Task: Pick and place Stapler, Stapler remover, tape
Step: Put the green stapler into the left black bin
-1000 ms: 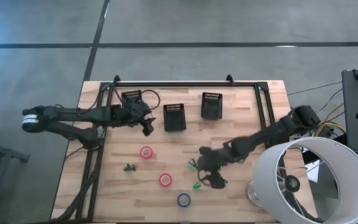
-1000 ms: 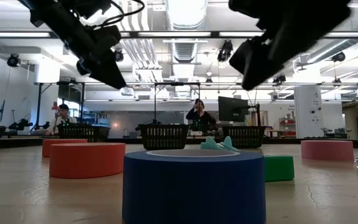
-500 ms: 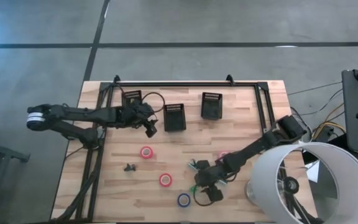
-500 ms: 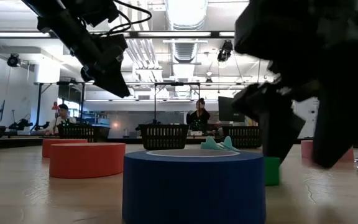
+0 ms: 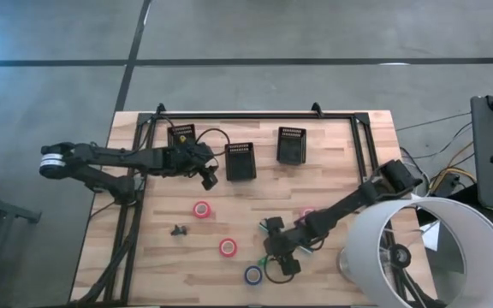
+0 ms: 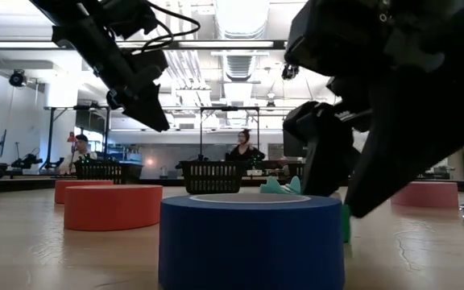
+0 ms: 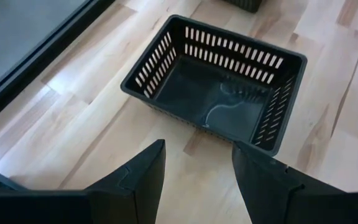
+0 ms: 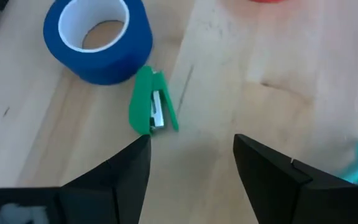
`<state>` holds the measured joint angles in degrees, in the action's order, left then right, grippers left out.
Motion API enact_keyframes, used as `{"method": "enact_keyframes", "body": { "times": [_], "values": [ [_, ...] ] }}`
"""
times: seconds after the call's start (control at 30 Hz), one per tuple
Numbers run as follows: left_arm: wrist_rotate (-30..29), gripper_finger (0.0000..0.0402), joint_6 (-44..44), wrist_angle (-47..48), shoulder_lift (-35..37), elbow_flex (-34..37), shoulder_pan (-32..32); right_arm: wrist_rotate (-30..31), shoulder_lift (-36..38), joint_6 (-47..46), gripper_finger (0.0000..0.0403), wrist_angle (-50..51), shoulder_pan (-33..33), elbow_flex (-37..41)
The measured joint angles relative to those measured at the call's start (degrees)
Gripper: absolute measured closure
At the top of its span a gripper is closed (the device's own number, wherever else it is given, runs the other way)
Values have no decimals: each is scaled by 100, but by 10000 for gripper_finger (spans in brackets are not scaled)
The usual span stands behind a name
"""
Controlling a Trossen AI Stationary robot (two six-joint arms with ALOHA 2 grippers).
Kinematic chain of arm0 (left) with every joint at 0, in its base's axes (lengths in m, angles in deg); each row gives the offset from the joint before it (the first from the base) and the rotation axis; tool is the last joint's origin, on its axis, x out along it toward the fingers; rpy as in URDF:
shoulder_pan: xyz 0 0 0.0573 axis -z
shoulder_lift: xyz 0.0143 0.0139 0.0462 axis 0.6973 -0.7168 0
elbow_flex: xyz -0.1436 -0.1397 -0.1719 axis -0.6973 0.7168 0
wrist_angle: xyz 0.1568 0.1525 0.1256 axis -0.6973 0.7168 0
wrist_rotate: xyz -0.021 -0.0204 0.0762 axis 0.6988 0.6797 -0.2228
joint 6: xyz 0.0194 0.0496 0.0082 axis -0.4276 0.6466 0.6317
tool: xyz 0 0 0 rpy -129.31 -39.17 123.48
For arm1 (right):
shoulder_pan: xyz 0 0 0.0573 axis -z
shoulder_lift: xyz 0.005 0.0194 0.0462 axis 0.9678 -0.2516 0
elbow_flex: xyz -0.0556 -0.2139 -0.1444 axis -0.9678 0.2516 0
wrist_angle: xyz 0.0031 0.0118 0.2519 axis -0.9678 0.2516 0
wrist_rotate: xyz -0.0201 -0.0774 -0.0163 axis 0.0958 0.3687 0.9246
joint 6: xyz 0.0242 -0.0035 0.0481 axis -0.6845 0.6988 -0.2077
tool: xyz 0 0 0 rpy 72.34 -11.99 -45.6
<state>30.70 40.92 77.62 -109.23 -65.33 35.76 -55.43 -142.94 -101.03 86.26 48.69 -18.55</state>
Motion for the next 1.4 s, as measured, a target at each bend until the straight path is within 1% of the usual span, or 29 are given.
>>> {"method": "enact_keyframes", "body": {
  "times": [0.17,0.33,0.47,0.53,0.6,0.8,1.23,1.4],
  "values": [
    [115,211,7,-4,17,0,2,-75,-177,87,179,-224,-7,-2],
    [294,211,9,-7,17,0,4,-155,-142,-42,179,-216,-11,-2],
    [304,211,9,-7,17,0,4,-518,-69,-64,179,-236,-78,4],
    [303,211,9,-9,17,0,4,-560,-58,-45,179,-248,-119,4],
    [304,211,10,-9,17,0,4,-541,-90,27,179,-285,-138,4],
    [304,211,9,-9,17,0,4,-139,-171,335,179,-711,-140,4],
    [437,211,11,-7,17,0,7,-136,-186,407,179,-785,-140,4],
    [437,211,9,-8,17,0,7,-136,-186,500,179,-1028,-138,117]
  ]
}}
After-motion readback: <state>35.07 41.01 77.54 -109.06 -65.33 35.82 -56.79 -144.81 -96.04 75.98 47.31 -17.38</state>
